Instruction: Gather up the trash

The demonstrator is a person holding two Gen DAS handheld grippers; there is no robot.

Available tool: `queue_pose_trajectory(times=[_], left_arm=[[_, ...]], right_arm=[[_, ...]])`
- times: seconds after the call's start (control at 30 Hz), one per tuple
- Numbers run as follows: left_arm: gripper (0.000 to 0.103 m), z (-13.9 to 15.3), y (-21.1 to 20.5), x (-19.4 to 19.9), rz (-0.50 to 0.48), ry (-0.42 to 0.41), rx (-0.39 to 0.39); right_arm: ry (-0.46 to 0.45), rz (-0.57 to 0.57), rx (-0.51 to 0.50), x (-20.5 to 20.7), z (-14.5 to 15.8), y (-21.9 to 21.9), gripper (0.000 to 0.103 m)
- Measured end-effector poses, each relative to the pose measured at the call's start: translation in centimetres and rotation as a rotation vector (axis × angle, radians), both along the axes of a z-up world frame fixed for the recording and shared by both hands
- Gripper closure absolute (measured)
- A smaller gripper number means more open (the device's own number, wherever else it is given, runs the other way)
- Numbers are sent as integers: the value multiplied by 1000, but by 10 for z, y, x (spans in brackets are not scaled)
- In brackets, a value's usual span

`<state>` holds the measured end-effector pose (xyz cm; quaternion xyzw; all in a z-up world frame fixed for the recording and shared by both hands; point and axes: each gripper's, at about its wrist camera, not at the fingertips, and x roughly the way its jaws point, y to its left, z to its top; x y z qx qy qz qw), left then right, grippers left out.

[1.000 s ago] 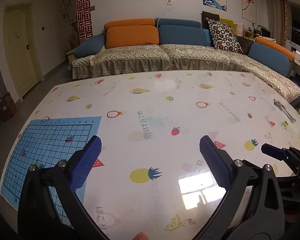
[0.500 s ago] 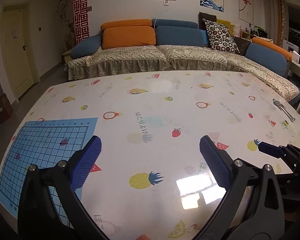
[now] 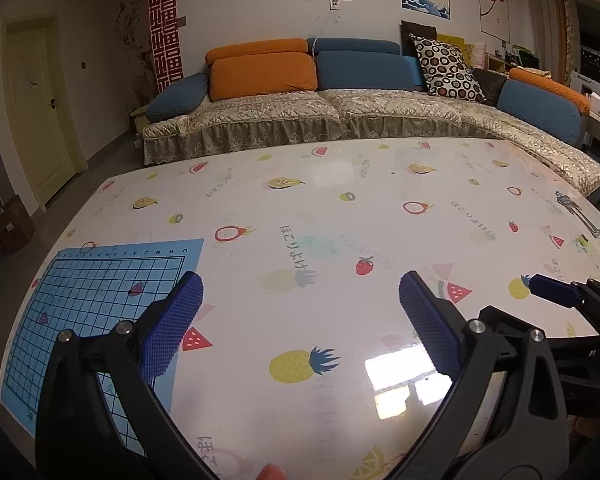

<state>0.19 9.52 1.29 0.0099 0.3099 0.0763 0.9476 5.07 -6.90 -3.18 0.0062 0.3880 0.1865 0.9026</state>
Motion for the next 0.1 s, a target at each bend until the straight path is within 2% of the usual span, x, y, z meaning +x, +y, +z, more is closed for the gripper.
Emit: queue_pose_trajectory(times=[0.1], left_arm=[[7,-1,0,0,-1,7,5]], right_arm=[[0,-5,1,1,0,-1,22]])
